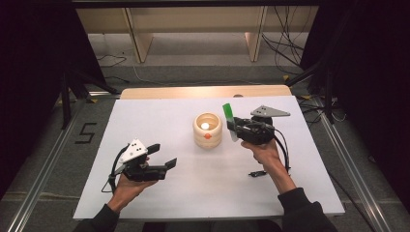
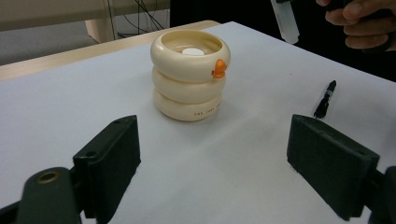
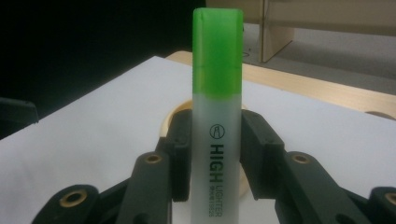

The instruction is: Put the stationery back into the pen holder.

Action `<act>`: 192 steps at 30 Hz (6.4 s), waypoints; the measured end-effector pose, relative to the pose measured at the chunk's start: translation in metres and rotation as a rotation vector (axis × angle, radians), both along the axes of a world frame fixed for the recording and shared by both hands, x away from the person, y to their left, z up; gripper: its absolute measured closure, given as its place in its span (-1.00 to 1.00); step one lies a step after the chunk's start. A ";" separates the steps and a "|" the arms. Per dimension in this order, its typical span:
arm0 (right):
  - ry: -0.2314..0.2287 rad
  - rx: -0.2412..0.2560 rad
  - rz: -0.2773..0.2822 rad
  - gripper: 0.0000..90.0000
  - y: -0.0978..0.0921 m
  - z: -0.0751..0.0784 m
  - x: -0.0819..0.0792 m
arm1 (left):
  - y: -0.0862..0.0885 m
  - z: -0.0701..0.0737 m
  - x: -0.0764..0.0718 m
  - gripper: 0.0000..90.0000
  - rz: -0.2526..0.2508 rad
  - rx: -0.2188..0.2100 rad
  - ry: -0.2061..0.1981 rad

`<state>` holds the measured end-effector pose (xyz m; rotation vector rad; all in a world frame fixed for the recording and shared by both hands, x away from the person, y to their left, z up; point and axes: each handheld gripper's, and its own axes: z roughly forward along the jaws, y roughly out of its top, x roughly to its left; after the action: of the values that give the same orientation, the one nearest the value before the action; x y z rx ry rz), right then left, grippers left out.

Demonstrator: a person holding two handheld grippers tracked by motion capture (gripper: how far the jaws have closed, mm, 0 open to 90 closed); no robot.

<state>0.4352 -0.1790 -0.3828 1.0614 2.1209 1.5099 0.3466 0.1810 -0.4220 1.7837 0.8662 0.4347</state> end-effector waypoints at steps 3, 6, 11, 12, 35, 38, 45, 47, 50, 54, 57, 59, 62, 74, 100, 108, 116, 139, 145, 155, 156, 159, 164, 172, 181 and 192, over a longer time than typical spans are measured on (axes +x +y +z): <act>-0.010 -0.004 -0.009 0.49 0.009 0.003 0.005 | 0.000 0.000 0.000 -0.63 0.001 -0.001 -0.001; -0.018 -0.016 -0.010 0.49 0.016 0.005 0.012 | 0.001 0.001 0.000 -0.63 0.002 -0.002 -0.003; -0.029 -0.018 -0.007 0.49 0.028 0.007 0.022 | 0.001 0.001 0.000 -0.63 0.007 -0.007 -0.003; -0.032 -0.023 -0.008 0.49 0.030 0.008 0.023 | 0.001 0.001 0.000 -0.63 0.007 -0.008 -0.003; -0.003 -0.023 -0.045 0.49 0.059 0.007 0.054 | 0.002 0.002 0.000 -0.63 0.006 -0.005 -0.010; 0.000 -0.042 -0.047 0.49 0.065 0.006 0.057 | 0.001 0.001 0.000 -0.63 0.005 -0.007 -0.008; 0.001 -0.063 -0.049 0.49 0.079 0.004 0.065 | 0.002 0.002 0.000 -0.63 0.003 -0.007 -0.009; -0.001 -0.070 -0.050 0.49 0.083 0.005 0.067 | 0.002 0.002 0.000 -0.63 0.004 -0.007 -0.009; 0.002 -0.080 -0.044 0.49 0.088 0.003 0.068 | 0.002 0.002 -0.001 -0.63 0.003 -0.008 -0.010; 0.005 -0.089 -0.052 0.49 0.090 -0.001 0.071 | 0.002 0.002 -0.001 -0.63 0.003 -0.010 -0.010; 0.012 -0.101 -0.062 0.49 0.090 -0.004 0.074 | 0.002 0.002 -0.001 -0.63 0.003 -0.010 -0.009; 0.019 -0.102 -0.068 0.49 0.090 -0.005 0.075 | 0.002 0.002 -0.001 -0.63 0.000 -0.009 -0.007; 0.020 -0.102 -0.075 0.49 0.089 -0.007 0.077 | 0.001 0.002 -0.001 -0.63 0.000 -0.009 -0.009; 0.030 -0.128 -0.089 0.49 0.089 -0.013 0.079 | 0.002 0.002 -0.001 -0.63 0.001 -0.010 -0.010; 0.049 -0.164 -0.115 0.46 0.087 -0.027 0.079 | 0.001 0.002 -0.001 -0.63 -0.004 -0.009 -0.006; 0.037 -0.093 -0.111 0.14 0.077 -0.012 0.074 | 0.001 0.001 0.000 -0.63 -0.006 -0.004 -0.004; 0.046 -0.061 -0.100 0.02 0.059 0.001 0.068 | 0.001 0.001 0.000 -0.63 -0.005 -0.003 -0.004; 0.066 -0.186 0.051 -0.30 0.002 0.022 0.025 | 0.000 0.001 0.000 -0.63 0.000 -0.003 -0.004; 0.084 -0.232 0.090 -0.33 -0.009 0.019 0.014 | 0.000 0.001 -0.001 -0.63 0.000 -0.002 -0.004; 0.158 -0.308 0.154 -0.38 -0.036 0.001 -0.003 | -0.001 0.001 -0.001 -0.63 -0.001 -0.001 -0.006; 0.168 -0.317 0.157 -0.39 -0.039 -0.001 -0.004 | -0.001 0.001 -0.001 -0.63 0.000 -0.002 -0.006; 0.186 -0.344 0.164 -0.41 -0.045 -0.006 -0.008 | -0.001 0.001 -0.001 -0.63 0.000 -0.002 -0.006; 0.222 -0.393 0.184 -0.38 -0.058 -0.014 -0.013 | -0.001 0.001 -0.001 -0.63 -0.001 -0.002 -0.007; 0.281 -0.479 0.208 -0.35 -0.077 -0.028 -0.018 | -0.001 0.001 -0.001 -0.63 0.000 -0.001 -0.007; 0.324 -0.552 0.206 -0.33 -0.088 -0.039 -0.022 | -0.001 0.001 -0.001 -0.63 0.001 -0.002 -0.012; 0.352 -0.684 0.232 -0.18 -0.089 -0.050 -0.025 | -0.001 0.001 -0.001 -0.63 0.000 -0.002 -0.010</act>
<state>0.4101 -0.2684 -0.4329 0.8774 2.7728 0.5797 0.3453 0.1801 -0.4207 1.7781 0.8589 0.4421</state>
